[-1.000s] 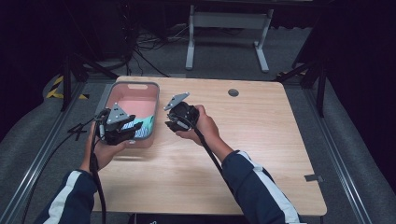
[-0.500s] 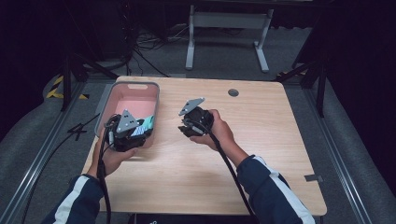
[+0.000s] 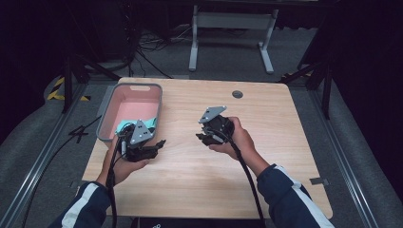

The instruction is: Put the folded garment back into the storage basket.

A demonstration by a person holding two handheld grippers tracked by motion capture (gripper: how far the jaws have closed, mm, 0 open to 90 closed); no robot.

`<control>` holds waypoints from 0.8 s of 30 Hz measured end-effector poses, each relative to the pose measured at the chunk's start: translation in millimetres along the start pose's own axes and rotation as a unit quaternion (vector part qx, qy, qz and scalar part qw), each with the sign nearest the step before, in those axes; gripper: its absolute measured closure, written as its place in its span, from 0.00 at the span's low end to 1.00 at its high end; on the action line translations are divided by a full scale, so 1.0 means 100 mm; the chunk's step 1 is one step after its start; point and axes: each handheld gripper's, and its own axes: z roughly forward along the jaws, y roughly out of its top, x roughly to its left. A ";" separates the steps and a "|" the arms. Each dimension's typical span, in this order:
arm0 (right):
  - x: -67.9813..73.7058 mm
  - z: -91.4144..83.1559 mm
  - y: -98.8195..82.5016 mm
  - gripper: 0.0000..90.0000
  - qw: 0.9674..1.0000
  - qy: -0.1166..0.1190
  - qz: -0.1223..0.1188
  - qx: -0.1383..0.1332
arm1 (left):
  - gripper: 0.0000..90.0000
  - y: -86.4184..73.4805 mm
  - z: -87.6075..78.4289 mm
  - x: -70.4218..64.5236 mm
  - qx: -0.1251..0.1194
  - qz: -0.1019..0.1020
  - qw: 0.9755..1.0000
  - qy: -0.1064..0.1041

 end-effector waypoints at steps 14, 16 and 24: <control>-0.08 -0.24 -0.44 0.50 1.000 -0.015 0.003 0.008 | 0.31 -0.01 0.20 -0.26 0.017 0.028 0.999 -0.028; -0.09 -0.26 -0.48 0.49 1.000 -0.015 0.005 0.006 | 0.28 -0.02 0.22 -0.28 0.018 0.027 0.999 -0.031; -0.12 -0.32 -0.74 0.43 1.000 -0.026 0.006 0.006 | 0.23 -0.09 0.35 -0.39 0.034 0.042 0.997 -0.054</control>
